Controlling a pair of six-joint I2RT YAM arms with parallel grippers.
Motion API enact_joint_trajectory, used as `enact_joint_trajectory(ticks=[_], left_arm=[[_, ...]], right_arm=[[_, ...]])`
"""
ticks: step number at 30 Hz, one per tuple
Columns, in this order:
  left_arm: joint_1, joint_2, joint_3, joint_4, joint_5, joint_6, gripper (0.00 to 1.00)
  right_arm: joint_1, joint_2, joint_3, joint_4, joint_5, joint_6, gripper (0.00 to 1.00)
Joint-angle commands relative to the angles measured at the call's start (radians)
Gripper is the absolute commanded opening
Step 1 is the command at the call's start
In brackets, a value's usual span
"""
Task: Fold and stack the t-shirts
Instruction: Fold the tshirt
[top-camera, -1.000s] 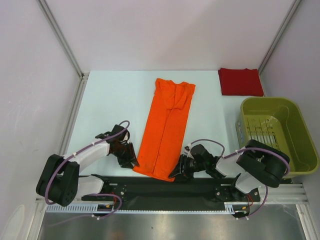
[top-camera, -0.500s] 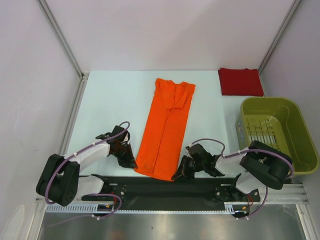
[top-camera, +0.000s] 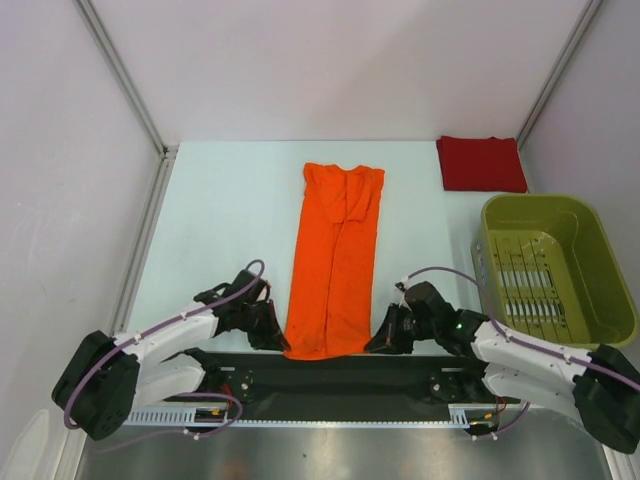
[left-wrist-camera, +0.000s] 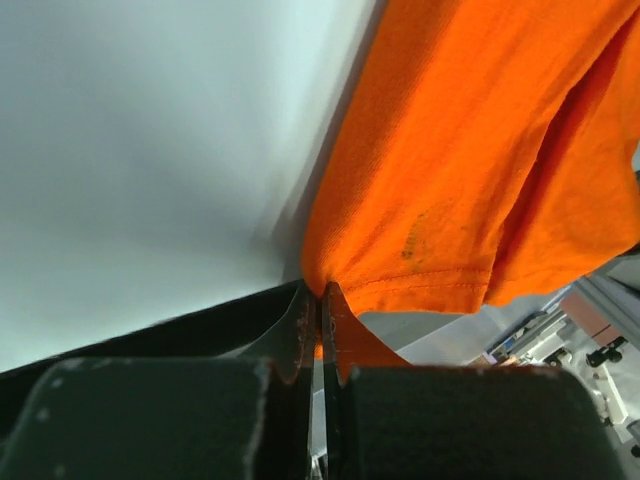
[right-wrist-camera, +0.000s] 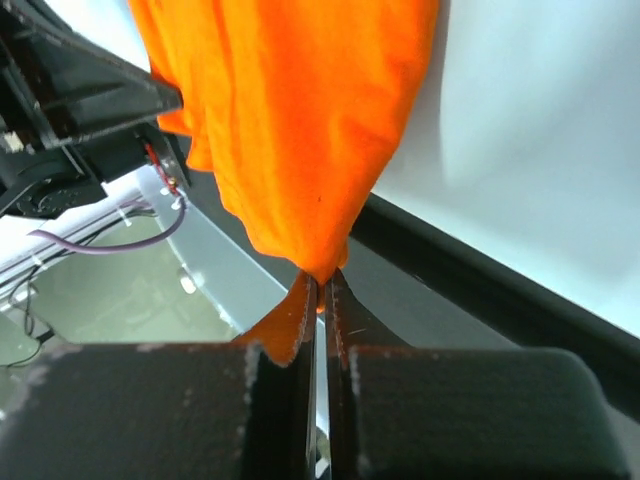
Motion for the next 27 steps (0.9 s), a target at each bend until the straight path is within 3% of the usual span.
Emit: enact_joint_trajectory(ticks=[1, 5, 8, 9, 13, 16, 21, 27], left_arm=[[-0.082, -0.007, 0.019, 0.062, 0.021, -0.131, 0.00], [-0.112, 0.022, 0.131, 0.033, -0.045, -0.129, 0.00], [-0.092, 0.108, 0.279, -0.012, -0.098, -0.065, 0.00], [-0.058, 0.137, 0.357, -0.022, -0.111, -0.030, 0.00], [0.051, 0.287, 0.523, -0.016, -0.098, 0.039, 0.00], [0.126, 0.422, 0.660, -0.021, -0.073, 0.094, 0.00], [0.219, 0.639, 0.873, -0.058, -0.059, 0.171, 0.00], [0.273, 0.809, 1.034, -0.059, -0.012, 0.194, 0.00]], right_arm=[[-0.034, -0.088, -0.006, -0.232, -0.015, -0.078, 0.00], [-0.146, -0.140, 0.043, -0.315, -0.054, -0.175, 0.00], [-0.335, -0.082, 0.120, -0.320, -0.138, -0.259, 0.00], [-0.420, -0.003, 0.144, -0.315, -0.188, -0.326, 0.00], [-0.551, 0.271, 0.356, -0.353, -0.247, -0.520, 0.00], [-0.600, 0.492, 0.548, -0.390, -0.298, -0.613, 0.00], [-0.637, 0.709, 0.850, -0.459, -0.328, -0.675, 0.00], [-0.663, 0.936, 1.065, -0.495, -0.394, -0.680, 0.00]])
